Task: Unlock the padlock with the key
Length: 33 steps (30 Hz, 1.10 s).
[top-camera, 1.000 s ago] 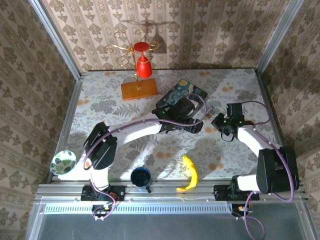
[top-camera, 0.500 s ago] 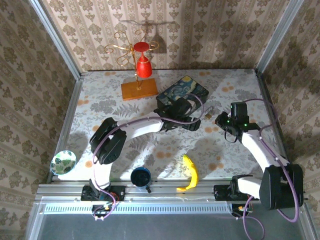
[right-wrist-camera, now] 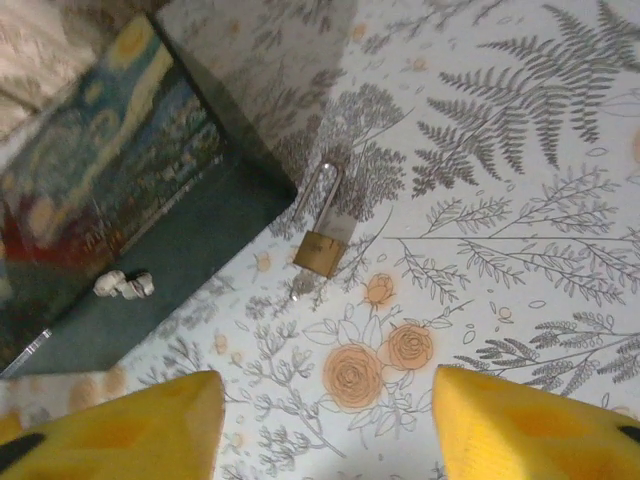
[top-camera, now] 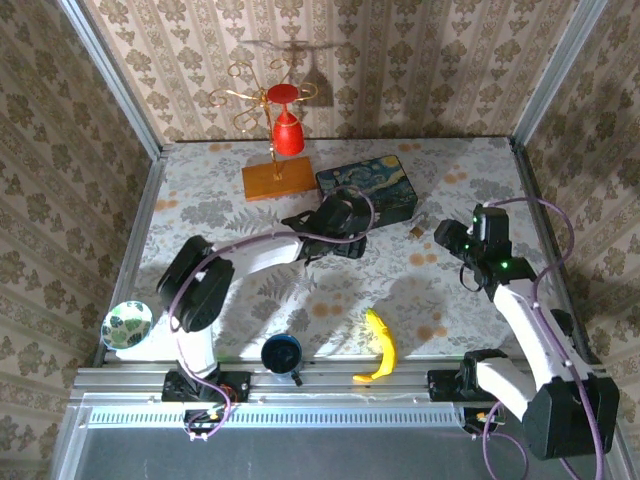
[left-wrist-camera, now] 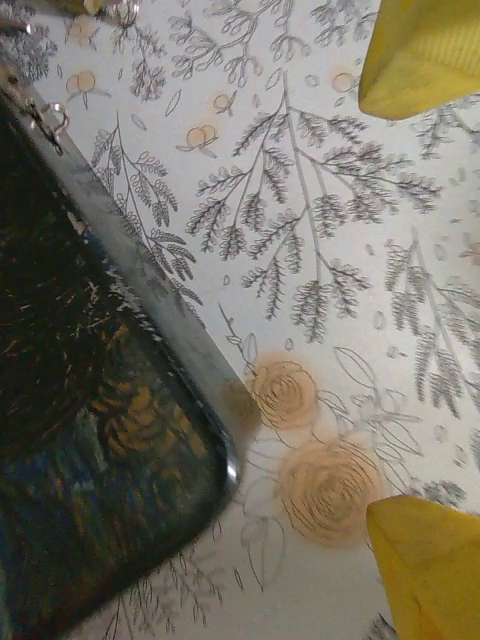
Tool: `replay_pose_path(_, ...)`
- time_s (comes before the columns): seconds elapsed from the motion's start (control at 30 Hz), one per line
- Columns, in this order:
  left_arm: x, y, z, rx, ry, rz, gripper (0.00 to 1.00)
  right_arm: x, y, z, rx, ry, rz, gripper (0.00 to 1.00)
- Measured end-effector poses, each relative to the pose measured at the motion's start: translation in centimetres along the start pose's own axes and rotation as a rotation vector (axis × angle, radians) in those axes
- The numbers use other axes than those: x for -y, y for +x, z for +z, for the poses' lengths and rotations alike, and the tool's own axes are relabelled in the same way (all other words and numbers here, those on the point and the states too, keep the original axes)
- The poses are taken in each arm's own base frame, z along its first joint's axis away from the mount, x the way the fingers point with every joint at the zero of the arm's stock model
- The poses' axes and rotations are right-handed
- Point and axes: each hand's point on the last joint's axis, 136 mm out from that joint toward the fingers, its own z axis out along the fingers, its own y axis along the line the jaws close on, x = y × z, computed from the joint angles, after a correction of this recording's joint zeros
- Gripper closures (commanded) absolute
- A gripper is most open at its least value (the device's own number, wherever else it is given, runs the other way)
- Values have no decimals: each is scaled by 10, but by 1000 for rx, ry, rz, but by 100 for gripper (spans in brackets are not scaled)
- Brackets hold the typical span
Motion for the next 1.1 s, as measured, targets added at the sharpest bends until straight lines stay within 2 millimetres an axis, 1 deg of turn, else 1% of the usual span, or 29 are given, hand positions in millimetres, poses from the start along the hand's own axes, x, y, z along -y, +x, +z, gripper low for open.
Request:
replay_pose_path(0.03, 0, -2, -9, 16, 3, 0, 0, 0, -3, -5, 18, -1, -5, 2)
replay_pose_path(0.07, -1, -6, -22, 41, 6, -2, 0, 1, -6, -10, 41, 0, -14, 0)
replay_pose_path(0.13, -3, -15, -51, 107, 7, -6, 0, 2, -12, -21, 84, -2, -25, 0)
replay_pose_path(0.17, -6, -20, -68, 149, 2, -12, 0, 4, -15, -27, 110, -2, -30, 0)
replay_pose_path(0.2, -12, -24, -84, 191, -8, -20, 0, 5, -18, -32, 134, -2, -35, 0)
replay_pose_path(0.23, -18, -27, -97, 224, -21, -28, 0, 6, -19, -36, 151, 0, -37, 0)
replay_pose_path(0.27, -27, -29, -111, 263, -43, -40, 0, 9, -22, -41, 176, 5, -34, 0)
replay_pose_path(0.33, -51, -28, -134, 327, -105, -69, 0, 16, -23, -47, 212, 22, -29, 0)
replay_pose_path(0.4, -85, -21, -156, 387, -198, -105, 0, 24, -19, -50, 232, 44, -35, 0)
replay_pose_path(0.43, -99, -16, -163, 402, -238, -118, 0, 28, -17, -49, 235, 54, -41, 0)
replay_pose_path(0.47, -116, -10, -171, 420, -287, -132, 0, 32, -14, -49, 238, 67, -49, 0)
replay_pose_path(0.6, -174, 20, -202, 469, -469, -164, 0, 42, -7, -47, 250, 100, -88, 0)
replay_pose_path(0.7, -208, 39, -226, 523, -581, -178, 0, 43, -8, -47, 283, 96, -128, 0)
replay_pose_path(0.8, -238, 56, -243, 584, -682, -191, 0, 42, -11, -46, 324, 83, -170, 0)
replay_pose_path(0.9, -270, 75, -249, 598, -787, -219, 0, 40, -14, -43, 356, 73, -206, 0)
replay_pose_path(1.0, -293, 88, -245, 593, -845, -251, 0, 39, -17, -38, 374, 73, -239, 0)
replay_pose_path(1.1, -309, 94, -234, 588, -843, -270, 0, 36, -23, -32, 395, 75, -265, 0)
